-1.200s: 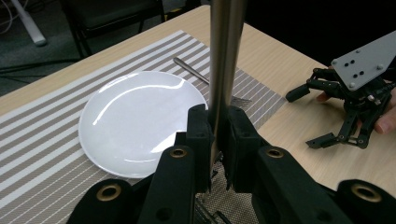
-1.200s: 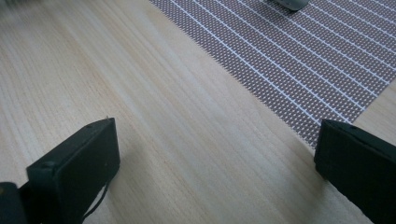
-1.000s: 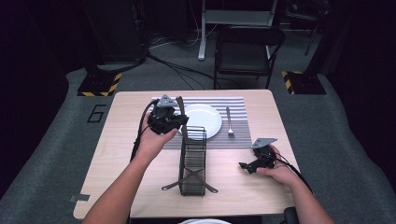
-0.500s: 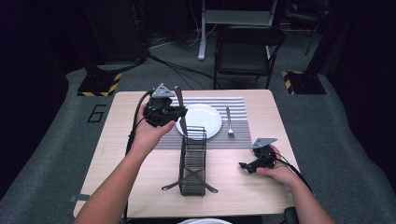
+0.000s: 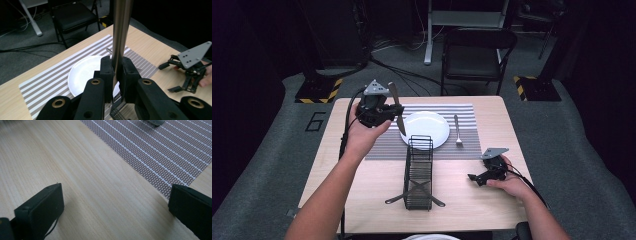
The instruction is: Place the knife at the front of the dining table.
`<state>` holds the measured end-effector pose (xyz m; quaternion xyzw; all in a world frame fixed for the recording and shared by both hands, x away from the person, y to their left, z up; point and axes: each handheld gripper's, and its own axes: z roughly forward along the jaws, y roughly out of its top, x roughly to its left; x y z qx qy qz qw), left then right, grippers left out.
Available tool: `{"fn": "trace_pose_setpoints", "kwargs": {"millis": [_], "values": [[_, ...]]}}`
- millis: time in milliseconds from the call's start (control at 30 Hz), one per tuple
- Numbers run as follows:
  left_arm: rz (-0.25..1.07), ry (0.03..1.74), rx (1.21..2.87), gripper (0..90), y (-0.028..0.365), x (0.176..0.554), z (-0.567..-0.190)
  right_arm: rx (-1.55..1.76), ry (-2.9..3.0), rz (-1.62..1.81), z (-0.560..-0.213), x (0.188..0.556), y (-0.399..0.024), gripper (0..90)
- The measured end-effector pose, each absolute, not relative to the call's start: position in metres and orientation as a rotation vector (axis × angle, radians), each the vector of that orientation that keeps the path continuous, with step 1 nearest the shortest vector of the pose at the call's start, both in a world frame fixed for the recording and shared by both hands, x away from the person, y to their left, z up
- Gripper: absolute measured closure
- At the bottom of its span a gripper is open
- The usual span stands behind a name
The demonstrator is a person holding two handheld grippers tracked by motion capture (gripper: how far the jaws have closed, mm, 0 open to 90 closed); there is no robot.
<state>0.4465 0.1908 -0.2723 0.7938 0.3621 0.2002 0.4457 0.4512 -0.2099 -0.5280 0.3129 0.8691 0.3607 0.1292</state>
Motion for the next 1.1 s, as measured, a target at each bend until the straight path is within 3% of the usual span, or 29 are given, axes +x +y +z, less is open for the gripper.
{"fn": "trace_pose_setpoints", "kwargs": {"millis": [1100], "values": [[0.541,1.181,1.923,82.2,0.244,0.493,-0.369,0.909,2.527,1.049,-0.528,0.451,-0.21,0.0]]}}
